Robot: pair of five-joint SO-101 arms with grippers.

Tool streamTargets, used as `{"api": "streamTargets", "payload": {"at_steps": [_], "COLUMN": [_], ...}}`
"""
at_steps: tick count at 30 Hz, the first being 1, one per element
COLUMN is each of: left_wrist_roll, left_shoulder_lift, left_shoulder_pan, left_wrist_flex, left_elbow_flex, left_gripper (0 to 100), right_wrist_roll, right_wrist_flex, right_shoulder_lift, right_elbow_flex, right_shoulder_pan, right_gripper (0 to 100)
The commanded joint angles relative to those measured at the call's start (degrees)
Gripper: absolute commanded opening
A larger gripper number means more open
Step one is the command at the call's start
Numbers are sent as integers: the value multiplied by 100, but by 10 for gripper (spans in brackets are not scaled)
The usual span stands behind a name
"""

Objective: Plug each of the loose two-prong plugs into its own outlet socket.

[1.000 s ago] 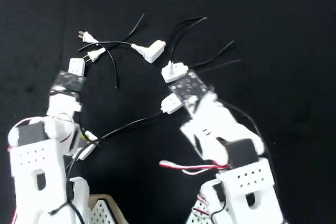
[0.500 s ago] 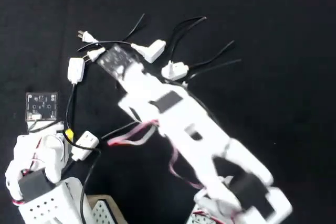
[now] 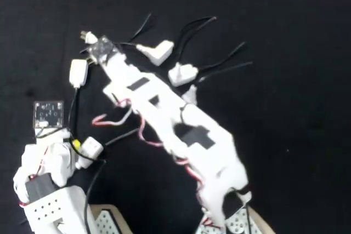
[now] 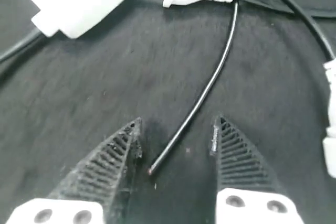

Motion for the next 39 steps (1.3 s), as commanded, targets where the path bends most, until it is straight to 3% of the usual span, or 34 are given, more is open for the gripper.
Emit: {"api": "streamTargets", "payload": {"at_steps": [1, 7, 14, 20, 25, 30, 35, 39], "left_wrist_roll": [18, 9, 9, -176, -264, -264, -264, -264], "left_shoulder_lift": [-26, -35, -35, -35, -35, -35, -35, -35], "left_shoulder_pan": [-48, -40, -40, -40, -13, -13, -13, -13], "left_wrist_flex": [-246, -255, -255, -255, -255, -255, -264, -536], "left_elbow_flex": [40, 48, 66, 92, 154, 154, 163, 330], "left_gripper": [249, 249, 249, 249, 249, 249, 249, 249], "right_wrist_roll": [-44, -18, -9, -9, 9, 1002, 1679, 1996], "right_wrist_flex": [835, 2084, 3121, 4079, 5574, 7402, 7385, 7376], "right_shoulder_lift": [497, 1235, 1877, 2220, 2202, 2185, 1613, 567], "right_elbow_flex": [-1437, -2774, -4040, -4866, -5903, -7240, -7002, -5833], "right_shoulder_pan": [26, 35, 35, 35, 88, 273, 914, 1178], "right_gripper": [198, 186, 10, 12, 11, 11, 11, 11]}}
